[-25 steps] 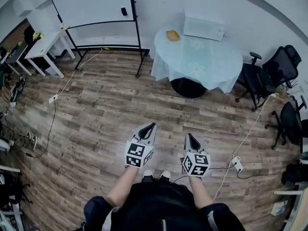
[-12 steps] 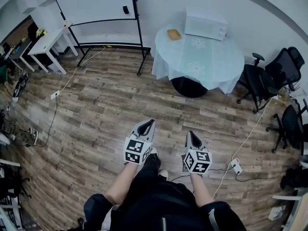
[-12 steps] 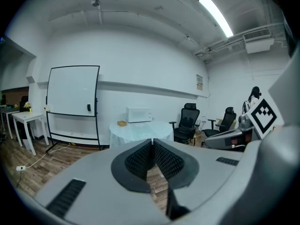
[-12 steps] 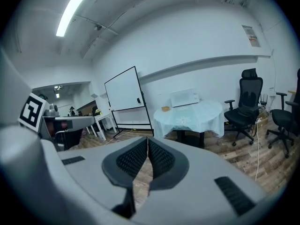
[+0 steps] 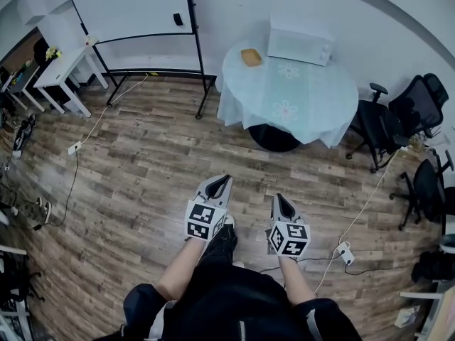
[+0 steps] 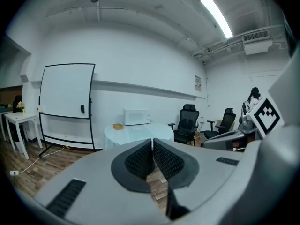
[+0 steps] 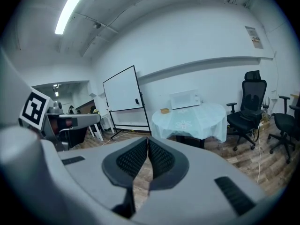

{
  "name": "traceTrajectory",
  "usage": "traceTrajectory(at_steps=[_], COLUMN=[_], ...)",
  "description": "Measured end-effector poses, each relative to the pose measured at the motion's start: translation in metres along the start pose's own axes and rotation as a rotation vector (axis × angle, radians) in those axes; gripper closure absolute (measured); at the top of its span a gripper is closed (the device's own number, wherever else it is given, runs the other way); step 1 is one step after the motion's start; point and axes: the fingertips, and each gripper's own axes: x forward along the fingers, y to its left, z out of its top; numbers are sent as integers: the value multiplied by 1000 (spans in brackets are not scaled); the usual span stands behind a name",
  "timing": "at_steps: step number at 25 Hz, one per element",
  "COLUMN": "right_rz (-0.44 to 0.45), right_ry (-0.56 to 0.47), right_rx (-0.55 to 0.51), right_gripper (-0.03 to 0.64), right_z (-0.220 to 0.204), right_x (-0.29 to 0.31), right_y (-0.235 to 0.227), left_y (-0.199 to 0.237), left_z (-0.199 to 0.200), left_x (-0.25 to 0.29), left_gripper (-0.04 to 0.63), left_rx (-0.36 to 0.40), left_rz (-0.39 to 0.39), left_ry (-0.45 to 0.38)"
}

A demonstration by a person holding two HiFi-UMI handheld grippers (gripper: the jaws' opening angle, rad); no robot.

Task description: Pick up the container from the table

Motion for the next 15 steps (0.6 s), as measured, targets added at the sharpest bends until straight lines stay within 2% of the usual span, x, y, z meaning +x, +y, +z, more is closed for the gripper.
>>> traceTrajectory(at_steps=[6,15], right_rz=[-7,-24], right_ry=[-6,-3], right_rx=[2,7], right_gripper=[592,592], right_z=[29,66], right_x=[45,123], right_y=[-7,-12], left_y=[28,87], left_z=[25,42], left_x=[44,108], left_gripper=[572,572], left_rx=[4,0], left_rz=[-20,-43], left_ry=[-16,-3])
